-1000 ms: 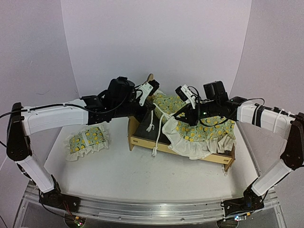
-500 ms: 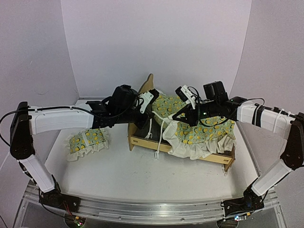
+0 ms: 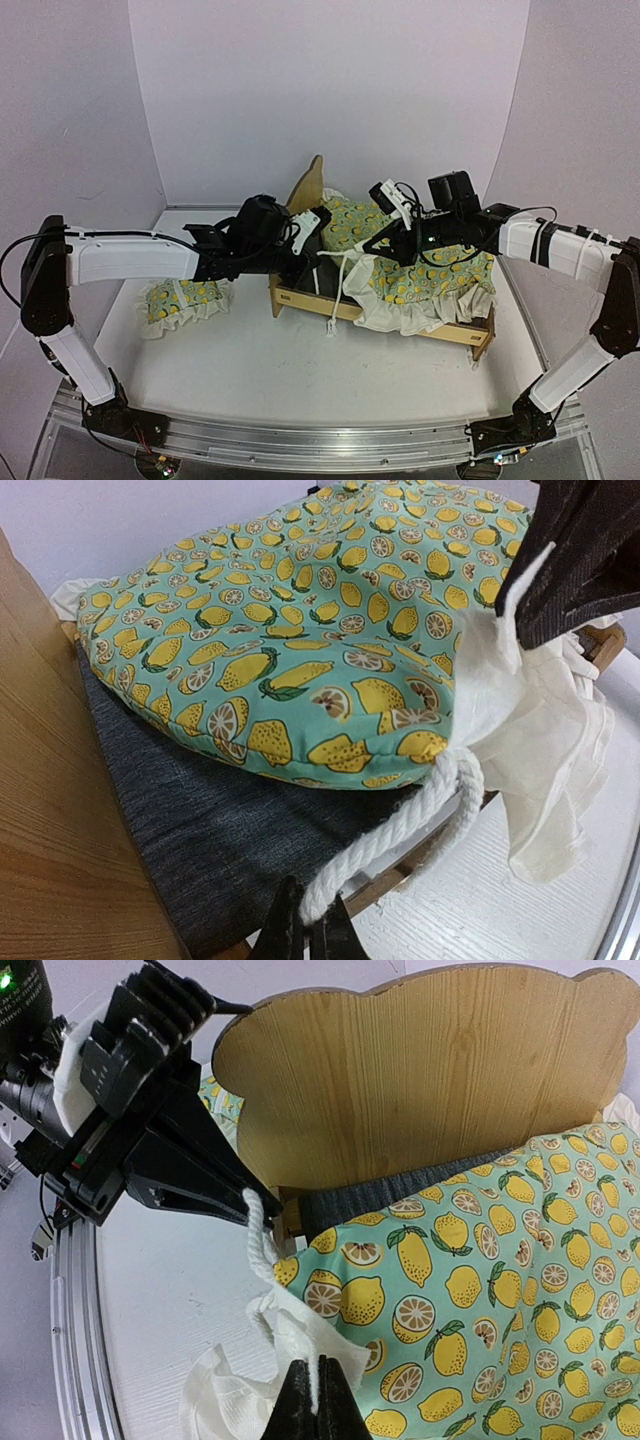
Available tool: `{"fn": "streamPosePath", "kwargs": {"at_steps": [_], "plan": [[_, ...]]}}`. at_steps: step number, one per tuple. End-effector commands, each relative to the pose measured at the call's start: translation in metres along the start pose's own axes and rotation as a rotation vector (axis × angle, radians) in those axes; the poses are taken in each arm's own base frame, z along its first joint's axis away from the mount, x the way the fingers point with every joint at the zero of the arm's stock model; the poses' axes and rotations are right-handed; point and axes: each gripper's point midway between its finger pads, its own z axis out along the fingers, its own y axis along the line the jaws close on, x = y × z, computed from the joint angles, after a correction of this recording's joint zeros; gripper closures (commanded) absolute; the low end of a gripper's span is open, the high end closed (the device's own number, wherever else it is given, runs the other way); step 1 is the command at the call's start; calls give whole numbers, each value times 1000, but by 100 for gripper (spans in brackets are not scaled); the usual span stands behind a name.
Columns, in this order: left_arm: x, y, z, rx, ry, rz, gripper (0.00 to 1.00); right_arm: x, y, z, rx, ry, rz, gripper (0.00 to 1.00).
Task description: Set up the pet bed
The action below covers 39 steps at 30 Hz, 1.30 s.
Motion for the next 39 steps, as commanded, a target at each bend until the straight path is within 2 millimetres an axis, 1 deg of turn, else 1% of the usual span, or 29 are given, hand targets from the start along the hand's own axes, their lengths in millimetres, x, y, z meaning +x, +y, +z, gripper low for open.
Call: {"fn": "streamPosePath", "kwargs": {"at_steps": [1,10,14,17,18,19,22,24,25,27,28,29,30,32,34,35,36,37,39], "plan": [[1,-1,3,14,-13,-19,100,-27,2,-13,6,-66,-41,100],[29,-3,24,23,58,-18,100,-26,4,-12,-4,-65,-34,100],[40,-3,29,23,85,-43,100,-24,5,-10,-22,-61,-24,100],[50,-3,28,19,109,-49,100,-22,6,-7,-35,-53,-12,100],[53,-3,26,20,115,-51,98,-21,7,-6,-42,-52,-7,100],[54,-3,24,21,118,-54,93,-20,8,-5,-49,-49,-3,100],[46,-1,15,13,104,-70,67,-15,11,1,-65,-36,3,100],[37,0,4,7,81,-90,55,-12,12,5,-73,-26,8,100],[35,1,-3,3,66,-103,51,-11,12,6,-75,-23,11,100],[30,0,-18,11,26,-115,45,-10,14,8,-80,-22,12,100],[32,-1,-25,20,7,-117,43,-11,15,8,-84,-24,11,100],[34,-4,-31,40,-28,-119,42,-11,15,8,-85,-26,10,100],[32,-11,-38,84,-95,-121,41,-11,15,8,-86,-27,11,100],[46,-20,-48,132,-182,-134,41,-12,15,9,-86,-26,12,100],[70,-34,-54,171,-278,-109,43,-12,15,9,-86,-28,11,100],[80,-35,-55,162,-314,-102,43,-12,15,10,-87,-27,10,100],[93,-35,-51,157,-318,-101,44,-13,15,10,-85,-28,9,100],[101,-34,-46,147,-325,-84,44,-13,14,10,-84,-28,10,100],[114,-32,-29,123,-309,-44,45,-14,14,10,-84,-29,11,100]]}}
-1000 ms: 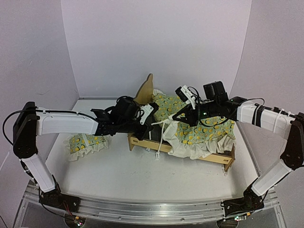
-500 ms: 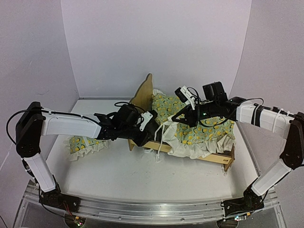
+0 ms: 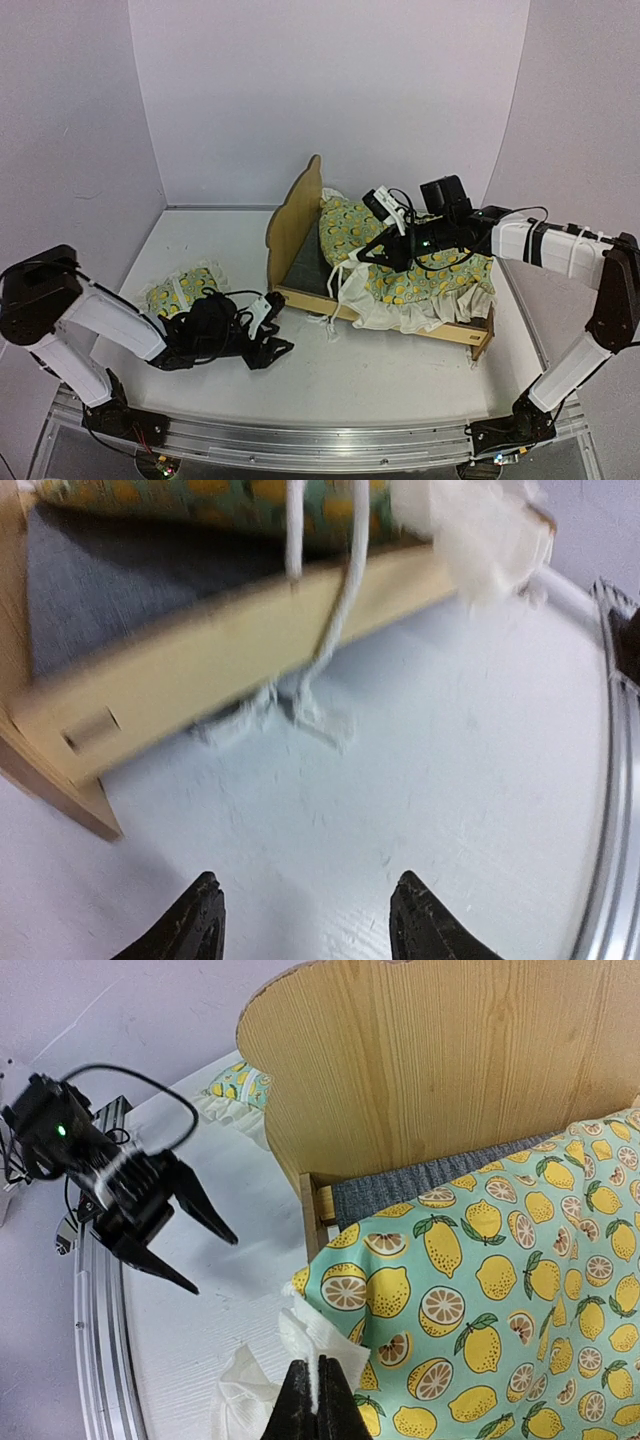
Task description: Set up the pet bed
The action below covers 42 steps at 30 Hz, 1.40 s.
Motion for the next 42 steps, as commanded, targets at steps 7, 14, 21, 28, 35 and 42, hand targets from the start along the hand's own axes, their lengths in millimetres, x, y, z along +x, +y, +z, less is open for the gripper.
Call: {"fn": "streamPosePath", "kwargs": {"at_steps": [7,14,21,28,35,42], "plan": [[-22,12,55,-81,-252,223,47,-26,5,-5,-8,-57,-34,100],[-15,33,84,-174,-241,262,40,-30,7,-6,-10,-61,-39,100],[-6,38,100,-168,-215,273,33,-30,7,-7,-10,-59,-42,100],[14,51,122,-198,-150,239,37,-33,8,-6,-16,-62,-43,100],[32,47,128,-172,-77,248,69,-38,9,-7,-16,-70,-47,100],[39,32,105,-124,-22,232,100,-37,11,-3,-14,-60,-45,100]]}}
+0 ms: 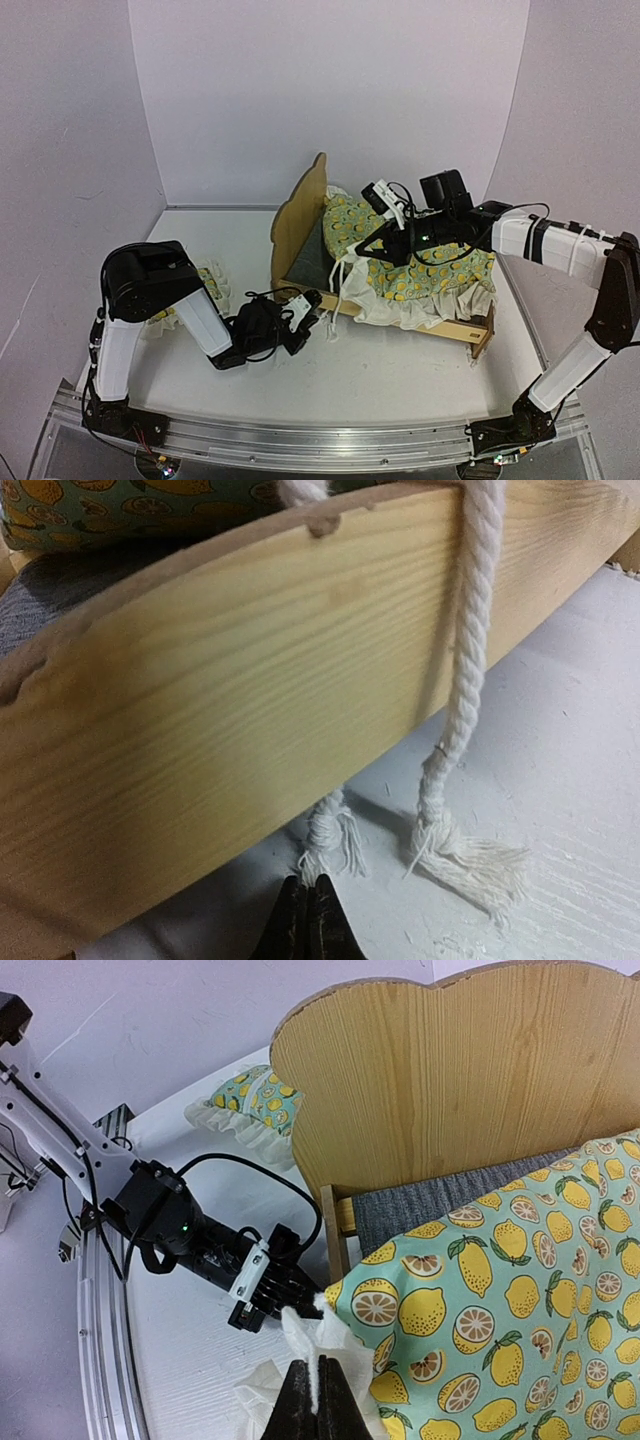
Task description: Set up the pet bed
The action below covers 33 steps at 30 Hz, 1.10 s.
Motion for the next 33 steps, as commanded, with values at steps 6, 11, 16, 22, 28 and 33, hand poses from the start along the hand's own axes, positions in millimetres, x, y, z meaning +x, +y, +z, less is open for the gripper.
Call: {"fn": "streamPosePath", "kwargs": {"at_steps": [6,11,16,22,28,33], "plan": [[-3,13,-71,-60,56,-104,100,-18,20,26,5,5,-41,100],[-2,50,-105,-267,52,-251,100,-30,3,54,88,19,52,100],[9,76,-128,-418,54,-397,100,-35,-1,88,92,12,135,100],[22,93,-141,-504,80,-484,100,-54,-13,111,119,-69,203,100],[33,102,-157,-534,97,-567,100,-58,-29,124,197,-125,246,100],[47,94,-165,-503,141,-671,100,-75,-44,111,291,-269,277,100]]}}
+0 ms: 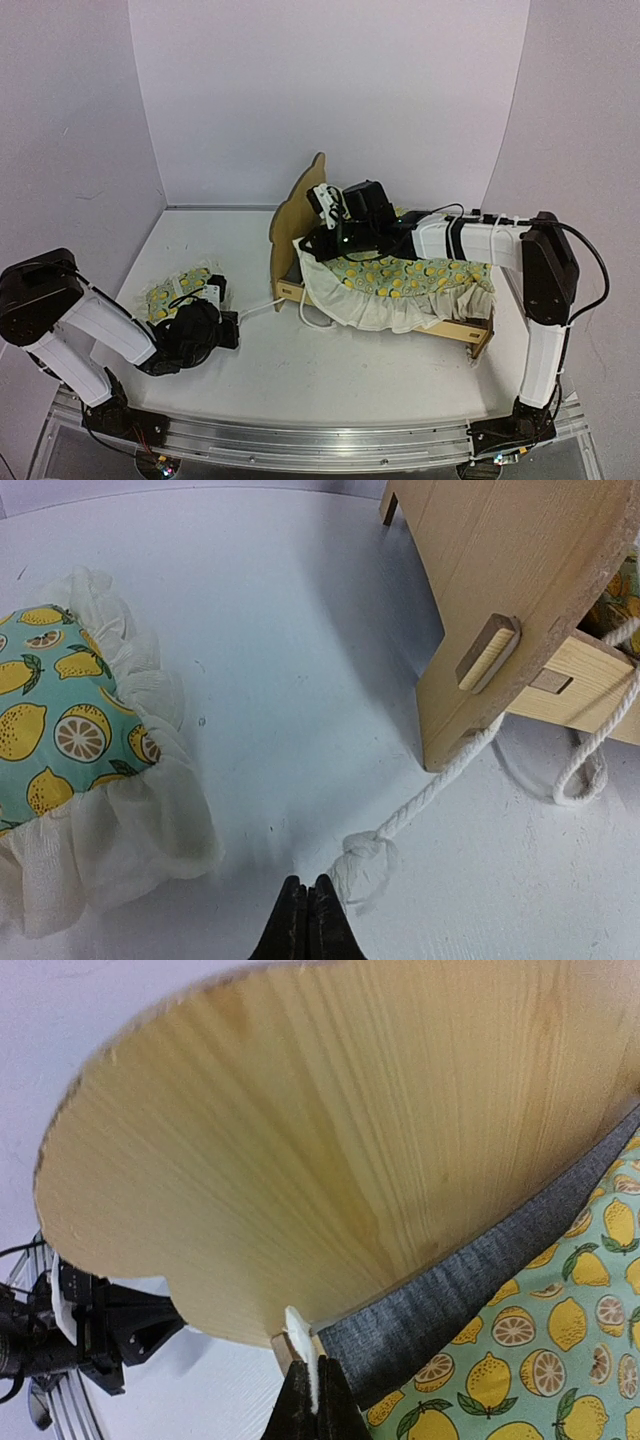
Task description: Set up the pet bed
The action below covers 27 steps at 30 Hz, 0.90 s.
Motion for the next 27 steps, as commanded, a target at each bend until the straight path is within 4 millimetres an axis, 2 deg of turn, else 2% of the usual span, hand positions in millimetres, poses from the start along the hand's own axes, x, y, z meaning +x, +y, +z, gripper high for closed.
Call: {"fn": "streamPosePath", "kwargs": {"at_steps": [1,3,5,8,12,16,18,19,20,22,24,27], "plan": [[13,8,-10,-1,58,-112,100,-55,3,-14,28,-247,36,100],[20,9,-14,15,85,-144,100,-60,11,-10,-25,-266,47,100],[26,7,-16,40,110,-164,100,-56,22,1,-105,-244,49,100],[31,5,-22,70,135,-196,100,-32,41,17,-214,-165,37,100],[36,-1,-31,128,167,-250,100,-4,58,24,-290,-108,16,100],[45,-9,-39,183,226,-296,100,10,54,43,-290,-63,42,100],[53,-10,-45,204,262,-342,100,24,37,56,-196,50,77,100],[56,-12,-48,221,278,-354,100,22,34,56,-157,92,82,96],[58,-14,-50,237,289,-360,100,15,36,52,-139,123,86,83],[59,-16,-54,257,298,-369,100,15,37,38,-102,192,97,71],[58,-16,-56,264,296,-373,100,15,48,14,-118,226,93,57],[56,-22,-56,291,302,-357,100,22,48,-26,-54,297,44,39]]}}
